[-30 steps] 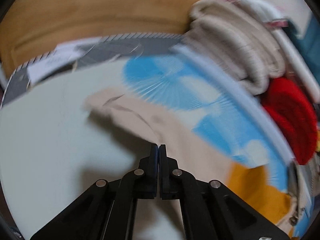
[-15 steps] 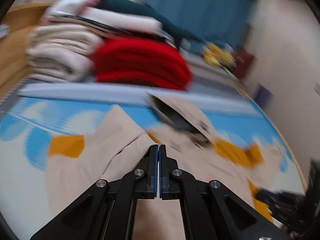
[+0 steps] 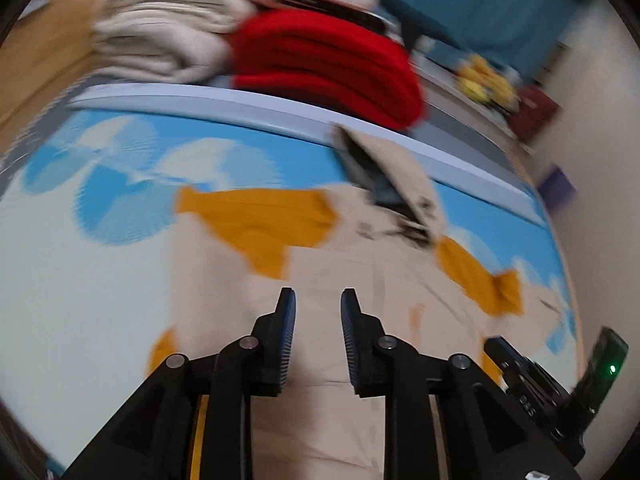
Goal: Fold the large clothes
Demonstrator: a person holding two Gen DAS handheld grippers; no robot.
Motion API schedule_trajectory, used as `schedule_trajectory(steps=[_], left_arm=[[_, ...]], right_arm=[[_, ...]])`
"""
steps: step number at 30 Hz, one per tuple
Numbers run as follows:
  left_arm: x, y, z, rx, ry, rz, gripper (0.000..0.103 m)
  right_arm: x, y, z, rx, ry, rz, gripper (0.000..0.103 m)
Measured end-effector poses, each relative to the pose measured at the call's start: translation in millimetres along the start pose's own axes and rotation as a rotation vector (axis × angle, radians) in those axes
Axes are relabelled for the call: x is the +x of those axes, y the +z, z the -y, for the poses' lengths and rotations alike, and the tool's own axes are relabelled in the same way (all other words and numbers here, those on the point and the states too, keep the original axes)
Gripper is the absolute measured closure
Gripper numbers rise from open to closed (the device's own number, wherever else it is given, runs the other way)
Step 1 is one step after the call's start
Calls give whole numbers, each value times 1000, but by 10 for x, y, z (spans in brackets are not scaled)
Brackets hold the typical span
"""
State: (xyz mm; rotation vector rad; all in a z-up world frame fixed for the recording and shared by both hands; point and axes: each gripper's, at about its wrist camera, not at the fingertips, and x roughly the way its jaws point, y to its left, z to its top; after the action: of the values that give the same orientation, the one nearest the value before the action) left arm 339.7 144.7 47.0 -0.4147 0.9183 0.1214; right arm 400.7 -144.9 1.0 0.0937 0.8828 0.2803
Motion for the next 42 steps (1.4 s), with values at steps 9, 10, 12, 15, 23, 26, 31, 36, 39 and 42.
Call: schedule_trajectory(steps=[9,10,12,15,23,26,31,36,39,42], left_arm=[[524,-82,-310,-42,144,-115,81],[547,-53,-301,-36,160,-116,81],[611,-13,-300,-54,142,-134,81],[682,48,-377,-93,83,-161,81],[771,91,-518,-131,77,-177,81],[749,103,-555,-139,70,-171,81],[751,101,-588,-152,64,-177,81],[728,103,-578,-150,62,-169,81],[731,94,-580,-149,70,-166,81],[741,86,-590,-148,79,-166,81]], right_arm=[[688,-460,-793,-250,111,-174,85],[777,-526,-878,-285,110,-198,85],[916,-651,-986,-338,99,-232,80],[1029,-777,-1114,-414,92,-237,67],[1302,-1048,-1264,-654,-32,-266,54],[1390,-1080,-1261,-696,-49,-276,54],[1377,-1009,-1195,-689,-10,-272,92],[1114,-651,-1029,-493,50,-171,101],[897,-392,-764,-294,39,-69,101],[735,-275,-343,-49,-29,4,101]])
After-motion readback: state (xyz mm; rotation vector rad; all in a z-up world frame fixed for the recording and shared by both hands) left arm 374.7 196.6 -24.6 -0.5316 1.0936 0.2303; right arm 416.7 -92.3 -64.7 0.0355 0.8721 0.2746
